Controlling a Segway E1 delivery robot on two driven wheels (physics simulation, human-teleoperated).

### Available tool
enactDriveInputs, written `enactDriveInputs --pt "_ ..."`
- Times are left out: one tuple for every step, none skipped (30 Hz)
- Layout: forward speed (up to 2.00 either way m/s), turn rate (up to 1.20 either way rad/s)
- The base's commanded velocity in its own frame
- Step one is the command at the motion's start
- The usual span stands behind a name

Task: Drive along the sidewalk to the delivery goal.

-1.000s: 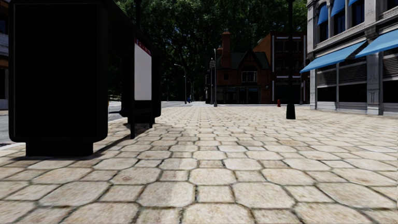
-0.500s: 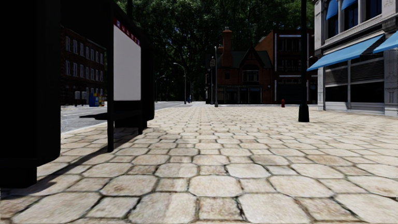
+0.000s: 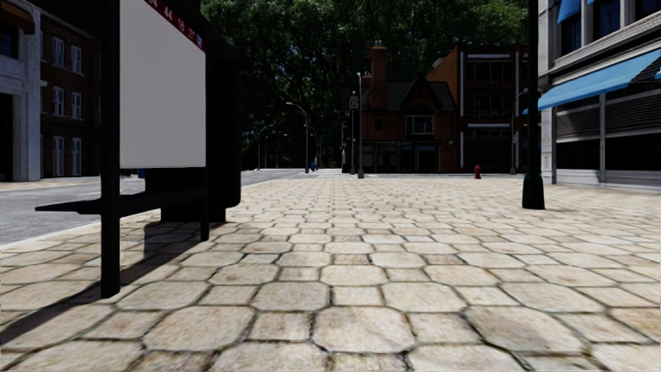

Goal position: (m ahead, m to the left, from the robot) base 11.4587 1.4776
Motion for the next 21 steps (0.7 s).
enactDriveInputs --pt "2.0 0.0" --pt "2.0 0.0" --pt "2.0 0.0" --pt "2.0 0.0" --pt "2.0 0.0" --pt "2.0 0.0" --pt "2.0 0.0" --pt "2.0 0.0" --pt "2.0 0.0" --pt "2.0 0.0" --pt "2.0 0.0" --pt "2.0 0.0" --pt "2.0 0.0" --pt "2.0 0.0" --pt "2.0 0.0" --pt "2.0 0.0" --pt "2.0 0.0" --pt "2.0 0.0" --pt "2.0 0.0" --pt "2.0 0.0" --pt "2.0 0.0"
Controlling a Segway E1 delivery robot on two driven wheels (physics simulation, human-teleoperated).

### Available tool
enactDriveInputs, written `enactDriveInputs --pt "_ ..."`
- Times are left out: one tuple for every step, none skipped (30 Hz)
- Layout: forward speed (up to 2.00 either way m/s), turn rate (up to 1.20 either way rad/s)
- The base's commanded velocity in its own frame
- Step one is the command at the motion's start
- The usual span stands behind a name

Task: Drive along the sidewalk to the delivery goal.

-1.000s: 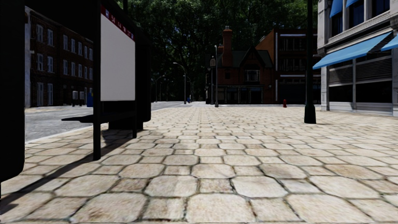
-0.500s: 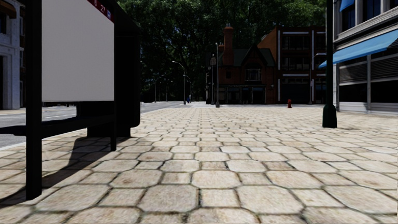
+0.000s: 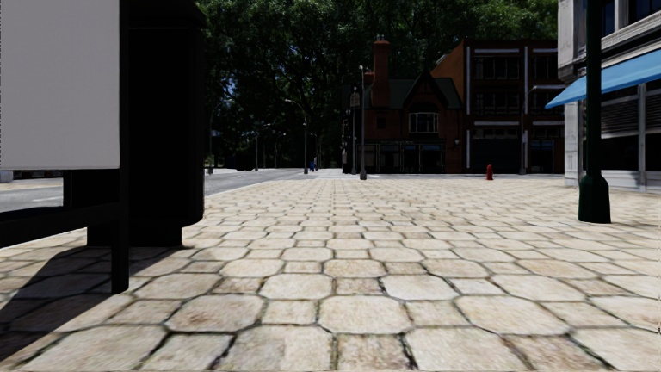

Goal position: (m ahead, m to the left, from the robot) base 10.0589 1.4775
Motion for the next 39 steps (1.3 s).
enactDriveInputs --pt "2.0 0.0" --pt "2.0 0.0" --pt "2.0 0.0" --pt "2.0 0.0" --pt "2.0 0.0" --pt "2.0 0.0" --pt "2.0 0.0" --pt "2.0 0.0" --pt "2.0 0.0" --pt "2.0 0.0" --pt "2.0 0.0" --pt "2.0 0.0" --pt "2.0 0.0" --pt "2.0 0.01" --pt "2.0 0.01" --pt "2.0 0.07" --pt "2.0 0.14" --pt "2.0 0.25" --pt "2.0 0.25" --pt "2.0 0.3" --pt "2.0 0.32" --pt "2.0 0.32" --pt "2.0 0.33" --pt "2.0 0.35" --pt "2.0 0.37" --pt "2.0 0.37" --pt "2.0 0.37" --pt "2.0 0.37" --pt "2.0 0.37" --pt "2.0 0.37" --pt "2.0 0.37" --pt "2.0 0.38" --pt "2.0 0.41" --pt "2.0 0.41" --pt "2.0 0.42" --pt "2.0 0.46" --pt "2.0 0.47" --pt "2.0 0.47" --pt "2.0 0.47"
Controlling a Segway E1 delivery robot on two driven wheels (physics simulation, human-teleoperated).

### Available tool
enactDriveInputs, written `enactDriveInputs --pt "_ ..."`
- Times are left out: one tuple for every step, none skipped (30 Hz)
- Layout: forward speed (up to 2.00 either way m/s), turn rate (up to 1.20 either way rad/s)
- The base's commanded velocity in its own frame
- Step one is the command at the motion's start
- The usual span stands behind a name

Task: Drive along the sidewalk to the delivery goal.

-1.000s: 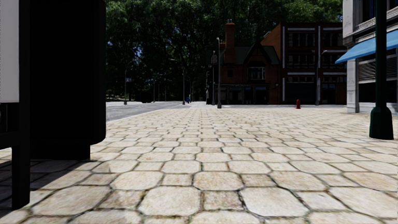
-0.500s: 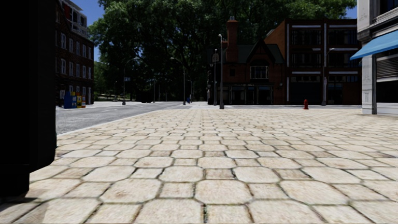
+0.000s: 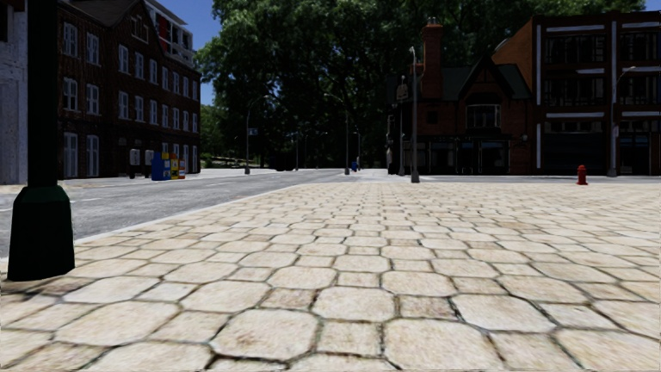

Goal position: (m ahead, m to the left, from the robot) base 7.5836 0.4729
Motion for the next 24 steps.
enactDriveInputs --pt "2.0 0.47" --pt "2.0 0.47" --pt "2.0 0.47" --pt "2.0 0.47" --pt "2.0 0.47" --pt "2.0 0.41" --pt "2.0 0.41" --pt "2.0 0.36" --pt "2.0 0.24" --pt "2.0 0.24" --pt "2.0 0.08" --pt "2.0 0.0" --pt "2.0 0.0" --pt "2.0 0.0" --pt "2.0 0.0" --pt "2.0 0.0" --pt "2.0 0.0" --pt "2.0 0.0" --pt "2.0 0.0" --pt "2.0 0.0" --pt "2.0 0.0" --pt "2.0 0.0" --pt "2.0 0.0" --pt "2.0 0.0"
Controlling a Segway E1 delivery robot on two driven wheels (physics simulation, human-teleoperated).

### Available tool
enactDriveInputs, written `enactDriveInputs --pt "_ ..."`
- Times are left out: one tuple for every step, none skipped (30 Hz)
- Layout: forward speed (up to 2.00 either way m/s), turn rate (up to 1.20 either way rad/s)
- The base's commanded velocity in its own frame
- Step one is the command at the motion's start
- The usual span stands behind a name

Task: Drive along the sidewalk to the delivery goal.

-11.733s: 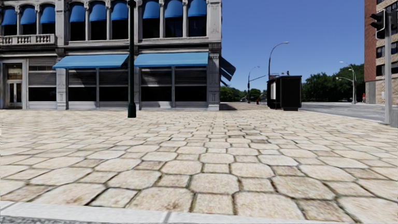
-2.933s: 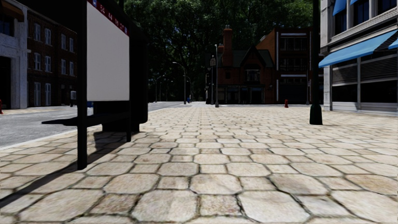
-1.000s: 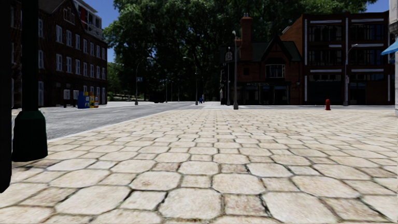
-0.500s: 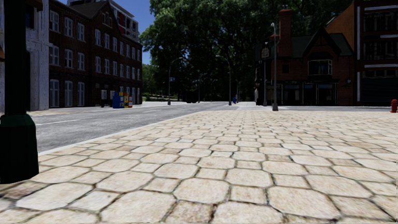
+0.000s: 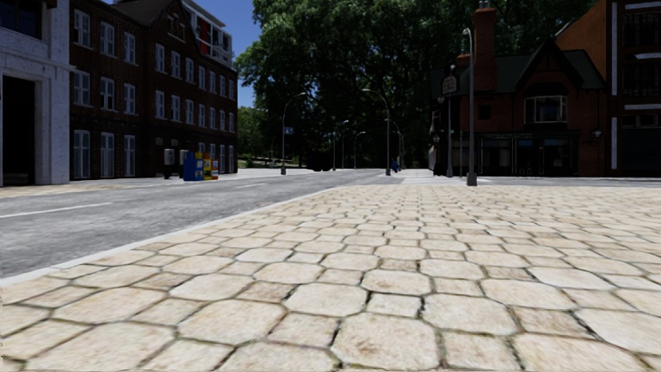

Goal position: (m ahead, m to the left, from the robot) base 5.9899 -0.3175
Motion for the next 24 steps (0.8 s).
enactDriveInputs --pt "2.0 0.0" --pt "2.0 0.0" --pt "2.0 0.0" --pt "2.0 0.0" --pt "2.0 0.0" --pt "2.0 0.0" --pt "2.0 0.0" --pt "2.0 0.0" --pt "2.0 0.0" --pt "2.0 0.0" --pt "2.0 0.0" --pt "2.0 0.0" --pt "2.0 0.0" --pt "2.0 0.0" --pt "2.0 0.0" --pt "2.0 0.0" --pt "2.0 0.0" --pt "2.0 0.0" --pt "2.0 0.0" --pt "2.0 0.0" --pt "2.0 -0.18" --pt "2.0 -0.19" --pt "2.0 -0.19" --pt "2.0 -0.2"
